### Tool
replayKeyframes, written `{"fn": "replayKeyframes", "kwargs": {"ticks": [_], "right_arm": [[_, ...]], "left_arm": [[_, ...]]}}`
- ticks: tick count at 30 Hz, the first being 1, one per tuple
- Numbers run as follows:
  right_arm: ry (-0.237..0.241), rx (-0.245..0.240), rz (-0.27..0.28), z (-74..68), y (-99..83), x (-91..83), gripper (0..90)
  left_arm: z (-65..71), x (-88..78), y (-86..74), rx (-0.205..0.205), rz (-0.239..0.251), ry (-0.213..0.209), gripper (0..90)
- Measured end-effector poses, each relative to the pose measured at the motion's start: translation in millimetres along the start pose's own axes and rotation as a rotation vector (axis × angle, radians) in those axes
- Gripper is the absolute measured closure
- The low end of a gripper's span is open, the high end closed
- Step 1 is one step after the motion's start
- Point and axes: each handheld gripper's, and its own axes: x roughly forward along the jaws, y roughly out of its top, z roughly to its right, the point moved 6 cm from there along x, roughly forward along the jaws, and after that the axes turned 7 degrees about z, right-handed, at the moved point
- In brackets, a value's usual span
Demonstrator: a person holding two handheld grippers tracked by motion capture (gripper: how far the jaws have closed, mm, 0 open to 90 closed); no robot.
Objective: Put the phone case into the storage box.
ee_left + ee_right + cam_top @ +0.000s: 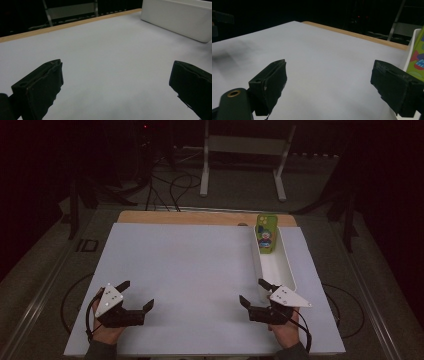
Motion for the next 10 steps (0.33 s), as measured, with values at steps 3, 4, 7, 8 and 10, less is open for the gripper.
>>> {"fn": "replayKeyframes", "kwargs": {"ticks": [3,4,7,8,10], "right_arm": [[-0.003,0.0,0.004,0.6,0.0,-0.9,12.9],[-0.003,-0.001,0.004,0.7,0.0,-1.0,12.9],[0.0,0.001,0.006,0.5,0.1,-1.0,12.9],[0.001,-0.001,0.007,0.3,0.4,-0.9,12.9],[0.005,-0.004,0.011,-0.2,1.3,-0.6,12.9]], "left_arm": [[0.2,0.2,-0.1,0.001,0.001,0.001,0.0],[0.3,0.3,-0.1,0.001,0.001,0.002,0.0],[0.1,0.4,-0.3,0.003,-0.001,0.004,0.0],[-0.1,0.3,-0.3,0.003,-0.001,0.005,0.0],[-0.4,0.3,-0.2,0.002,-0.001,0.005,0.0]]}}
